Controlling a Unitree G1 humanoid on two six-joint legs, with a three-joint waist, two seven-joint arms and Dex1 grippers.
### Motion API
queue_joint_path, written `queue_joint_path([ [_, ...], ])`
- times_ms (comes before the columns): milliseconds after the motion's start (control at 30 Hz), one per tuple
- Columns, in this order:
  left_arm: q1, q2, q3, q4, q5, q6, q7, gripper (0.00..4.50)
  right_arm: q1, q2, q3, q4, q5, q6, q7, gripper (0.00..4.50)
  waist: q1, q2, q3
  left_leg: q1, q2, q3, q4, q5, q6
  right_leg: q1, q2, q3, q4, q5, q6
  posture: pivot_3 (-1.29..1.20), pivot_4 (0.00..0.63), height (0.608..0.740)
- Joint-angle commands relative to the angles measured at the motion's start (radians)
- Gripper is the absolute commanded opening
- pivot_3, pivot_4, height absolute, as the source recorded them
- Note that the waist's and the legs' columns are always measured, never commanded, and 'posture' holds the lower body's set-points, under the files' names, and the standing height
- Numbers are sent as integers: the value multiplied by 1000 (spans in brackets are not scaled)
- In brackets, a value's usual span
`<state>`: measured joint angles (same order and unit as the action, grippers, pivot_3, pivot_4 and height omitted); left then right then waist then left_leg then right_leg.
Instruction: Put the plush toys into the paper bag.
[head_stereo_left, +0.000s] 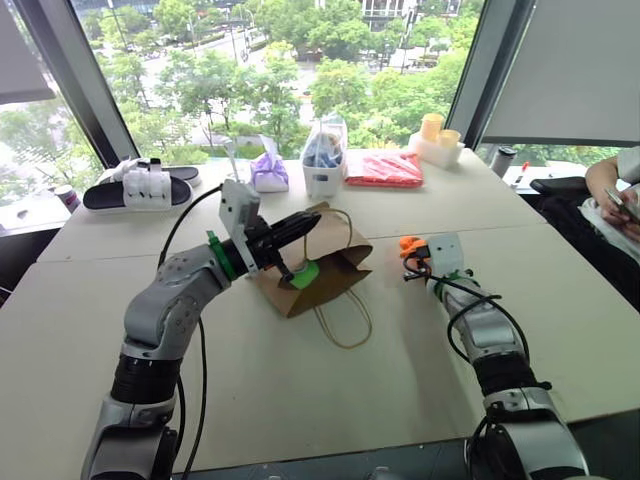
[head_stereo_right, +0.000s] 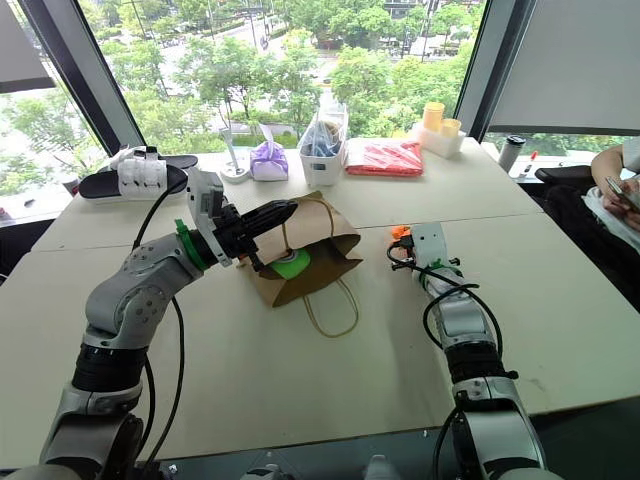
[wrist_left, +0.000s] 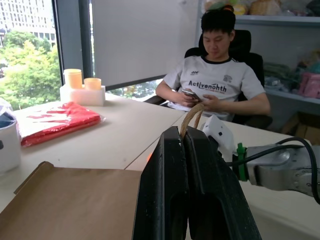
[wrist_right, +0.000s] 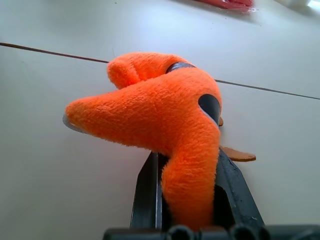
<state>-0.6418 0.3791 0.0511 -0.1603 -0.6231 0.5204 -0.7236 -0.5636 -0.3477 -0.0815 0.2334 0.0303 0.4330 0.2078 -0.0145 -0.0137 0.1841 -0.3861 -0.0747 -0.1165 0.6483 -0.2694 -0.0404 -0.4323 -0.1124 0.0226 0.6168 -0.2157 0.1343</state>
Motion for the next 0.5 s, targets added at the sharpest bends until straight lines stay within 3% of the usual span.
queue_joint_path([
  [33,-44,-6,17,-4,-20,-5,-7,0,144,-65,7,-472,104,191,106,19,8,1,0,0,0,0,0,0,0,0,0,0,0,0,0,0,150,740],
  [100,-65,-11,20,24,-21,-8,-18,0,259,-76,10,-771,229,366,150,19,7,1,0,-4,-1,-3,1,0,0,-2,0,-1,-1,0,0,0,150,740],
  [200,-78,-16,21,43,-24,-9,-29,0,302,-31,0,-933,347,518,139,19,-5,1,0,-3,0,-1,1,-3,5,-2,0,0,-2,0,0,0,150,740],
  [333,-90,-22,21,68,-20,-11,-42,0,293,24,69,-934,348,560,91,19,-1,1,0,5,0,1,1,-3,5,5,0,0,-1,0,0,0,150,740],
  [500,-103,-20,27,67,-31,2,-45,0,232,113,204,-732,258,426,51,19,-1,1,0,8,0,1,1,-3,5,8,0,0,-1,0,0,0,150,740],
])
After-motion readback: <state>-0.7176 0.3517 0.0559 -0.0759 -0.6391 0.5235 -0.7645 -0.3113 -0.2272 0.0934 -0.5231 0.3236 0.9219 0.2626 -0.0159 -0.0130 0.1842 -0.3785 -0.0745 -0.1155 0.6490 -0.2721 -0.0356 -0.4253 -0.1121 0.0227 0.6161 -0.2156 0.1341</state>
